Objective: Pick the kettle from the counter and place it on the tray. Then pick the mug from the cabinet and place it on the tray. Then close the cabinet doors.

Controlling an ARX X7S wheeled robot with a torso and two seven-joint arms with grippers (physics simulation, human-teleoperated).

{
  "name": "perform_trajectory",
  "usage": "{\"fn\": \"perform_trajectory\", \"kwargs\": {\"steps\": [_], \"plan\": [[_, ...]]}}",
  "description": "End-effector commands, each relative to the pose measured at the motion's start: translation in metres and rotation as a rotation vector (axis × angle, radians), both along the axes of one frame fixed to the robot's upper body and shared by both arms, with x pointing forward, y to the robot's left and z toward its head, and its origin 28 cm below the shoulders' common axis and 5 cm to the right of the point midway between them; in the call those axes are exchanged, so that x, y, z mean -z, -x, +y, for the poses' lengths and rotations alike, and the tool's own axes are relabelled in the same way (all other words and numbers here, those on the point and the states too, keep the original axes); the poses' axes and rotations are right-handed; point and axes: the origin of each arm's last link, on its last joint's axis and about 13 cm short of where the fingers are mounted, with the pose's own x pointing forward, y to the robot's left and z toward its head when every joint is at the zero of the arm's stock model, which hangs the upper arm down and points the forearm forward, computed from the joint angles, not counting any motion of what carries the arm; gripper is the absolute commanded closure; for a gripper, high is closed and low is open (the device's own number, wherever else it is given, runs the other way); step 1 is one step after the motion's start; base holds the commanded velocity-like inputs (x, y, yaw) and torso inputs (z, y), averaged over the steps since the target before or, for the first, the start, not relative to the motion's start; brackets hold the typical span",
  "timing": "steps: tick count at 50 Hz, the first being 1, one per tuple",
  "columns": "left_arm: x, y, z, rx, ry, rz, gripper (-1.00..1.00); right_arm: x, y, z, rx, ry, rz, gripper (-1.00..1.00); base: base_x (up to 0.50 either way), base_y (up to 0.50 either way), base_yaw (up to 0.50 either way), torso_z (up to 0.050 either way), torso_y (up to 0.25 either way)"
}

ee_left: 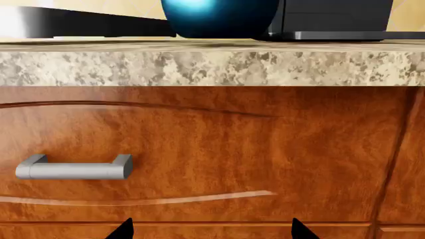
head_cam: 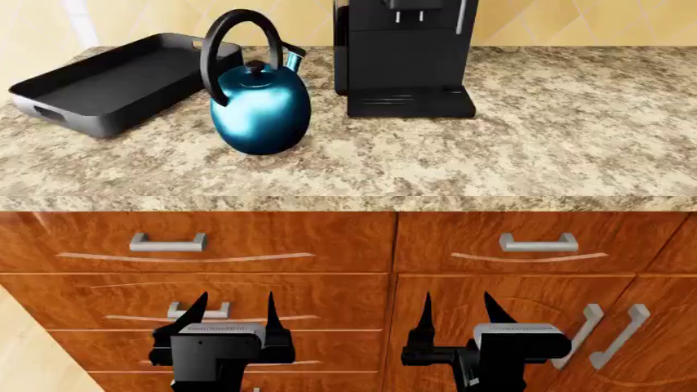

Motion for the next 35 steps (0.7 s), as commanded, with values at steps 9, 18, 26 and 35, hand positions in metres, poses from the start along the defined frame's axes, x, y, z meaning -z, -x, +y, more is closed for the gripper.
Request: {"fn": "perform_trajectory", "kwargs": {"steps": [9,18,26,35], "plan": [[-0.131,-0.023,0.002,0.089,-0.008,-0.225,-1.00,-0.154,-0.010,-0.011,-0.031,0.111,-0.180,-1.00,0.00,0.00,0.00,0.000,0.000],[-0.236,-0.049,0.010,0.077,-0.002,-0.396,-1.00,-0.257,-0.015,-0.021,-0.032,0.217,-0.342,-1.00,0.00,0.00,0.00,0.000,0.000],[-0.292,-0.061,0.016,0.048,-0.032,-0.483,-1.00,-0.313,-0.025,-0.028,-0.008,0.260,-0.437,-1.00,0.00,0.00,0.00,0.000,0.000],[-0.297,-0.070,0.021,0.000,-0.049,-0.479,-1.00,-0.316,-0.030,-0.034,0.025,0.260,-0.454,-1.00,0.00,0.00,0.00,0.000,0.000]]}}
